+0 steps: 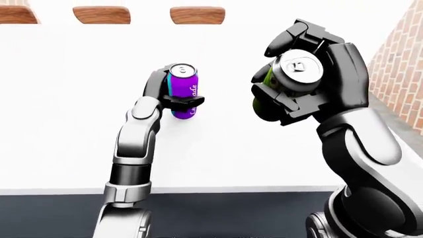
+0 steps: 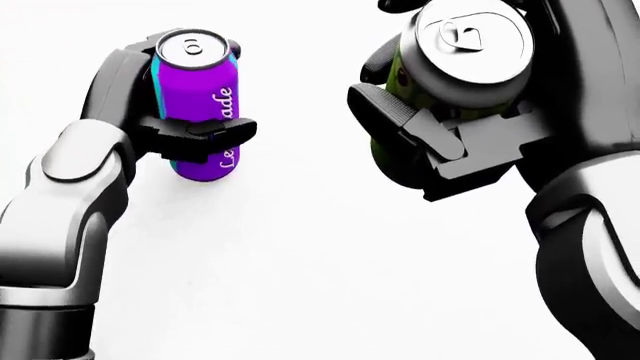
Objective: Move the drinks to the dining counter.
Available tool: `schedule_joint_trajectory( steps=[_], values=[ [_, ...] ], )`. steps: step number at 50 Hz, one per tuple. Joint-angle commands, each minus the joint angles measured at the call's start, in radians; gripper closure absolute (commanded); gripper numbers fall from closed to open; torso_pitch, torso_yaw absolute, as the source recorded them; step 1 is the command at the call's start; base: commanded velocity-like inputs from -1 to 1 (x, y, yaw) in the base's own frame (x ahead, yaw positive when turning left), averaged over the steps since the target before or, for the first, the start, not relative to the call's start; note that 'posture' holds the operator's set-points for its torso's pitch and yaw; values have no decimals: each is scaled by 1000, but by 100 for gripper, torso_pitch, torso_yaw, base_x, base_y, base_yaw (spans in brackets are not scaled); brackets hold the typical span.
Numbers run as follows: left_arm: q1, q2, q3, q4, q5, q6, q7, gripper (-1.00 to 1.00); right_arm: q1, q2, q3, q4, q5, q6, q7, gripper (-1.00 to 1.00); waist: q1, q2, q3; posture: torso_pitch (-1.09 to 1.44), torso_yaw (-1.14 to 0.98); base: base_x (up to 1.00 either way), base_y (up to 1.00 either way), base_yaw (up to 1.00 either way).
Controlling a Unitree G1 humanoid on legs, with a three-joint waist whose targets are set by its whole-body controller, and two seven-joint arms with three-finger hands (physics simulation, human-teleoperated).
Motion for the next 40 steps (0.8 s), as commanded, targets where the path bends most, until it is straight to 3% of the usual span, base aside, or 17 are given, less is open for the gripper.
schedule_joint_trajectory(
  steps=[1,12,16,23,28,40],
  values=[
    [-29,7,6,-37,3,-23,0,-33,-28,-4,-9,-20,-8,-37,-1,100,0,0,-26,0,0,0,0,0],
    [-32,9,9,-34,3,-28,-3,-100,-25,2,-4,-17,-22,-43,8,100,-1,0,-27,0,0,0,0,0],
    [-31,13,13,-51,0,-15,-5,-100,-31,4,-6,-19,-22,-34,9,100,-1,0,-27,0,0,0,0,0],
    [-26,37,31,-55,-12,-15,-9,-100,-59,21,47,31,-76,-48,26,100,-4,4,-28,0,0,0,0,0],
    [1,47,42,-64,-29,-26,-6,-100,-83,63,80,171,-122,-100,62,100,-7,9,-29,0,0,0,0,0],
    [135,65,54,-401,-40,144,-18,-100,-151,103,99,432,-256,-208,146,100,-11,18,-29,0,0,0,0,0]
  ],
)
